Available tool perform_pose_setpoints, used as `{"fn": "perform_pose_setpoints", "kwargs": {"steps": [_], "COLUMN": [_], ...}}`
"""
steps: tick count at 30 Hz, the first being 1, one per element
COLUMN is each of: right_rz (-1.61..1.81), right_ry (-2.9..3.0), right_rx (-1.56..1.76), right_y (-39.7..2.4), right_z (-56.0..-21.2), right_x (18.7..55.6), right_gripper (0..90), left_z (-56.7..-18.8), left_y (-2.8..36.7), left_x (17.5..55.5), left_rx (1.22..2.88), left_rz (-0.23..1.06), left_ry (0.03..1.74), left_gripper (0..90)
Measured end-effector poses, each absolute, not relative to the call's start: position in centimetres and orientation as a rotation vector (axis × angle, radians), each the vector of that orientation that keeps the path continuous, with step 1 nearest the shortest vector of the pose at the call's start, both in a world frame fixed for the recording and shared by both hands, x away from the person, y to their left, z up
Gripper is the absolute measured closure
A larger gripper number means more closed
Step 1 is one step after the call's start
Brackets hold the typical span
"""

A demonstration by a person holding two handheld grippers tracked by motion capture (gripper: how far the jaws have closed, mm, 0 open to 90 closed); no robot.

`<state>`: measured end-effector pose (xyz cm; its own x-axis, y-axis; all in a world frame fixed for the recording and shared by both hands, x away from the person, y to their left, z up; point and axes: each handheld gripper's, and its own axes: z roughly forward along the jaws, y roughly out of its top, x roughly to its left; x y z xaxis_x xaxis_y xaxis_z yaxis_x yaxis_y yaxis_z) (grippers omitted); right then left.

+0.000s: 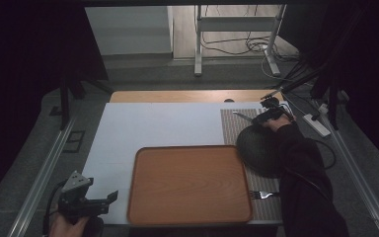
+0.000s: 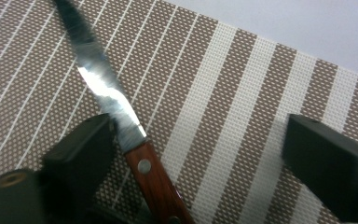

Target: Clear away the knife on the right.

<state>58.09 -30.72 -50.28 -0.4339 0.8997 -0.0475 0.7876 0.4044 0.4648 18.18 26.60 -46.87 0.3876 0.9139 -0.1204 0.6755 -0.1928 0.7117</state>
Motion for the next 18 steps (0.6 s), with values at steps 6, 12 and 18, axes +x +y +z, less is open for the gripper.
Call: {"fn": "perform_pose_setpoints", "kwargs": {"steps": [6, 12, 18], "right_rz": [0.589, 0.607, 0.605], "right_ry": [2.382, 2.423, 2.435], "right_rx": [1.435, 1.378, 1.363], "right_y": [-31.7, -32.3, -32.4], "right_z": [-49.8, -49.4, -49.4], "right_x": [57.7, 57.1, 57.2], "right_gripper": [37.9, 77.2, 77.7], "left_z": [-46.9, -46.9, -46.9], "left_y": [26.6, 26.5, 26.5], "left_x": [18.2, 18.2, 18.2], "left_rx": [1.949, 1.951, 1.951], "left_rz": [0.436, 0.437, 0.437], "left_ry": [1.362, 1.361, 1.361], "left_gripper": [2.6, 2.6, 2.6]}}
